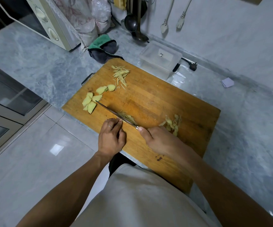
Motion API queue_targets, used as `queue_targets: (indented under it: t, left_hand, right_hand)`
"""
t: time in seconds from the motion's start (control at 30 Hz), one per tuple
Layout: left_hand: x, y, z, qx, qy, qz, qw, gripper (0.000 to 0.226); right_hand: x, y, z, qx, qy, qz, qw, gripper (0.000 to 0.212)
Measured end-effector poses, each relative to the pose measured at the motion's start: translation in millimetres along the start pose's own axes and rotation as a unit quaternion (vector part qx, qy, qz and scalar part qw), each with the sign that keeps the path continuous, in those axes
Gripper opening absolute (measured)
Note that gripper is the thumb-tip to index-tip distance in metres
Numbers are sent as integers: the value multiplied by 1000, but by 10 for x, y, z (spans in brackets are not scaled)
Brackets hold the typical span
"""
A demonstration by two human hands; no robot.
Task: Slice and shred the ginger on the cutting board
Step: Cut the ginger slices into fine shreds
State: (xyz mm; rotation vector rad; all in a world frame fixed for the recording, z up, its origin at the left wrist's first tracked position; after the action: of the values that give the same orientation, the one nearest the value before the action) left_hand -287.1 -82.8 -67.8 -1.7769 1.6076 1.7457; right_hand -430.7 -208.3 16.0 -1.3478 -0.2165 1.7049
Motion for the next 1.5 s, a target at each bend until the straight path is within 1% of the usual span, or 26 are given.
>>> queue_targets:
  t: [0.13,0.3,0.47,0.87,1.03,1.33,1.5]
  left_hand:
    - [11,9,-7,-4,7,7,1000,38]
    - [3,12,-4,-1,10,5,1000,37]
    - [1,2,1,0,1,14,1000,38]
    - [-8,5,-2,-8,-7,7,1000,38]
    - [-15,9,-4,-7,-9,4,1000,39]
    - [-19,12,-11,-1,11,10,1000,38]
    - [-5,18,-13,11,27,5,1000,35]
  right_hand:
    - [7,-46,-66,1,0,9,1000,68]
    - [158,-41,-92,12,9,8,1000,61]
    - [56,0,-85,-1,10,-11,1000,64]
    - [1,-7,-69,-20,24,-7,999,67]
    - [0,-2,-47,-11,27,-10,1000,70]
    - [-3,-48,-45,-17,10,-8,1000,66]
    - [96,-100,-144,-11,6,14,1000,65]
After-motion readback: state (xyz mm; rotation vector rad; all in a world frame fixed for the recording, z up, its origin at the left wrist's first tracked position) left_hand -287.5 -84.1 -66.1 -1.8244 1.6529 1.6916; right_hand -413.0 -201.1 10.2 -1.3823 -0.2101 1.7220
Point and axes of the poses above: each hand's wrist, its own z-axis away from the middle knuckle, its own x-axis out of the palm, y = z × x, the point moved 4 cm from there along -z, towards the middle knuckle, and after that the axes turned 2 degrees about -x, right-handed, at the moved point
